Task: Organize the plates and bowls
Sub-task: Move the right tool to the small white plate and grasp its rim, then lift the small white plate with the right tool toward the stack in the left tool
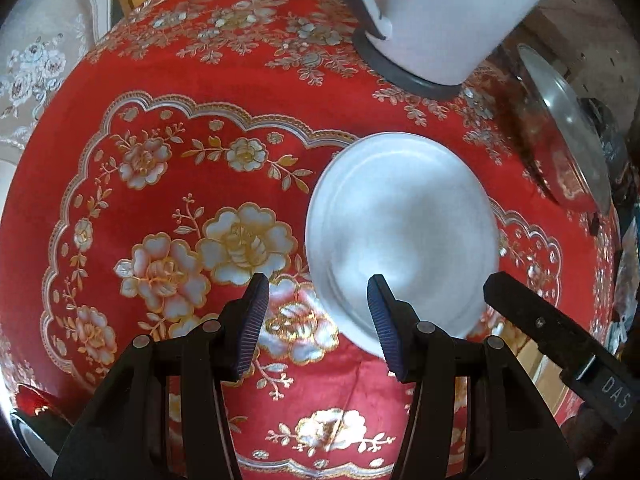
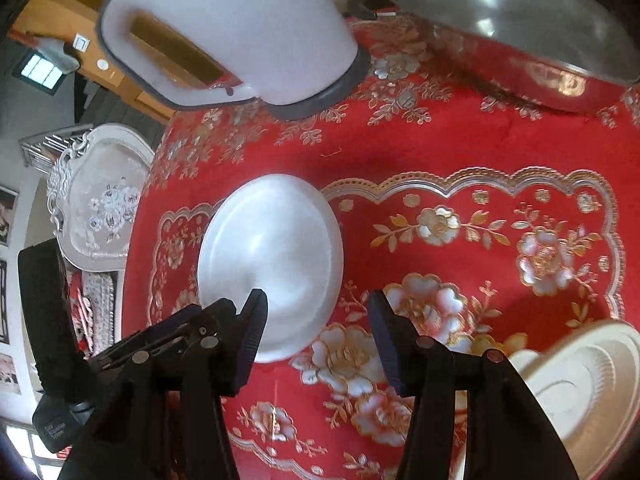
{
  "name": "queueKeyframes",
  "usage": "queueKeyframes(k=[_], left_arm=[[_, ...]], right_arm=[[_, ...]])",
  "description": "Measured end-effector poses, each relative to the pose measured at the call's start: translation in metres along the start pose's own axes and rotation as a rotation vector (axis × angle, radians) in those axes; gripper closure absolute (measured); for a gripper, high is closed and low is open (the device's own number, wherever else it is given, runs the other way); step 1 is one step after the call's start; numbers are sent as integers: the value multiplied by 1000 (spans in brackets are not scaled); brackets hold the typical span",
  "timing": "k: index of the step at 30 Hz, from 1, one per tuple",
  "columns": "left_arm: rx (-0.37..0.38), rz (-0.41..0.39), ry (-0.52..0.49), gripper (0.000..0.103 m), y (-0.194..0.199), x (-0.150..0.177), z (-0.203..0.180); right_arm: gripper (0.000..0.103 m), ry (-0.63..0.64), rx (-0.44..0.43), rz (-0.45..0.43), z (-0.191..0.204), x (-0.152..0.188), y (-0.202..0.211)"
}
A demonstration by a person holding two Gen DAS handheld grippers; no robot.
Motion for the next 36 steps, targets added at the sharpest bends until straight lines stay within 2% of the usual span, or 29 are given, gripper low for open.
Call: queueKeyframes(k=[3,4,7,9,10,12,14,18,28,36], left_arm=[[-5,14,10,51,-6,-4,1],[-20,11,13,51,-8,-6,2],[-39,-15,21,52,-10,-10,6],[-37,-13,24,72,-12,-11,8],[-26,1,21,78,-16,-11,8],[-20,11,20,79,-19,-12,9],[-28,6,8,84,-19,-9,7],[-25,-2,7,84,-11,3,11],[-46,-25,-9,84,27,62,30],[-59,-41,11,84,36,93,34]], right_arm=[[54,17,6,12,1,-3,-8],[66,31,12,9,3,-3,-10],[86,57,44,-5,6,-4,-13],[92,65,55,0,5,-4,-17],[92,68,56,-3,5,-3,-17],[93,79,57,-1,7,-1,-18],[93,106,71,-3,11,2,-17],[93,120,79,2,14,12,-15],[93,168,56,18,35,55,3],[92,192,35,41,44,87,6]])
Point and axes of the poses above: each gripper's, at about its wrist camera, not at the fingertips, and y roughly against the way its jaws point, z to its left, x to its underside, the point moved 9 cm from there along -y, roughly the way its jaws point, and after that the axes turned 10 degrees about z, right-handed, at the moved point
